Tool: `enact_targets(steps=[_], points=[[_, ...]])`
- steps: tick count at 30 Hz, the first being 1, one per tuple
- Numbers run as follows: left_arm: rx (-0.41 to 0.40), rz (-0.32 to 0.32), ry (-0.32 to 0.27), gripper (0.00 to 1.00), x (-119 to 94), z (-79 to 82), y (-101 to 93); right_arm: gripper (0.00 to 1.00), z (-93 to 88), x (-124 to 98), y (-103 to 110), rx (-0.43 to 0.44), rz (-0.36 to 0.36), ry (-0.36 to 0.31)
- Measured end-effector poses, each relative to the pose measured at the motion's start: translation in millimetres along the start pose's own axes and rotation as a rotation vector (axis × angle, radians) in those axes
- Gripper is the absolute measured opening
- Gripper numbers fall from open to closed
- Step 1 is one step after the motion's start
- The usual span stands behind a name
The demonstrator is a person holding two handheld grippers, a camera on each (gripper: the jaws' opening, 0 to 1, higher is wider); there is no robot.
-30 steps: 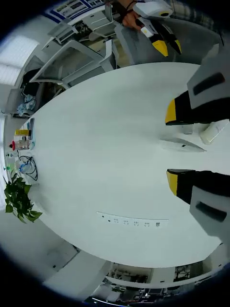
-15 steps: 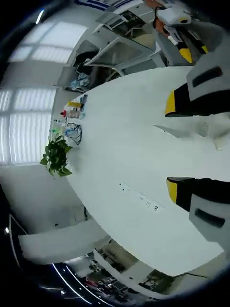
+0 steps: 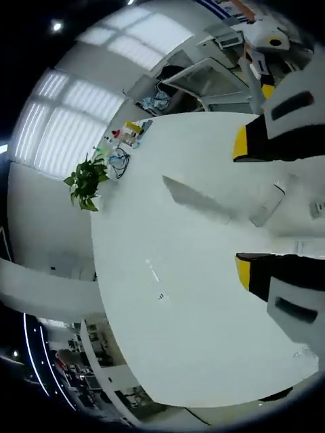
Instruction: Arrange the skincare products in the storage area until every visible bottle or jar stands upright without overlapping.
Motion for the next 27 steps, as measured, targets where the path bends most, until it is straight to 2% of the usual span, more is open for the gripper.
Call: enact_targets(steps=[3, 7, 10, 12, 14, 19, 23, 25, 27], points=[[-0.017, -0.015, 0.074, 0.55, 22.1, -29.6, -9.0, 0.43, -0.4, 0.0, -0.1, -0.001, -0.001, 0.004], [-0.063, -0.006, 0.128, 0.55, 40.6, -57.3, -12.9, 0.43, -1.2, 0.3, -0.4, 0.001, -0.001, 0.01], [-0.07, 0.013, 0.145, 0.54, 46.7, -69.4, -9.8, 0.43, -1.8, 0.4, -0.4, 0.0, 0.0, 0.015], [-0.034, 0.063, 0.142, 0.53, 44.7, -74.2, -3.1, 0.43, -2.0, 0.6, -0.2, 0.0, 0.0, 0.016], [0.033, 0.129, 0.093, 0.53, 40.9, -67.0, 15.8, 0.43, -2.1, 0.6, -0.2, 0.0, 0.0, 0.017], [0.111, 0.24, 0.027, 0.55, 14.2, -57.3, 55.0, 0.43, -1.6, 0.7, 0.4, -0.003, 0.005, 0.016], [0.058, 0.271, 0.059, 0.55, -3.8, -68.5, 81.0, 0.43, -1.3, 0.9, 1.0, -0.005, 0.009, 0.015], [0.059, 0.299, 0.096, 0.55, -9.2, -80.6, 92.2, 0.43, -1.3, 1.2, 1.6, -0.007, 0.013, 0.016], [0.055, 0.3, 0.121, 0.54, -10.1, -91.7, 99.3, 0.43, -1.3, 1.4, 1.7, -0.011, 0.015, 0.017]])
Point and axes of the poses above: the point that each gripper's makers call its tool centre point, and the gripper's own axes: x roughly forward along the fingers, y roughly to its left, z roughly out of its top, the point moved 6 cm from there along -x, roughly backward along the fingers, and after that the axes turned 13 degrees about -x, right-handed, at the moved point
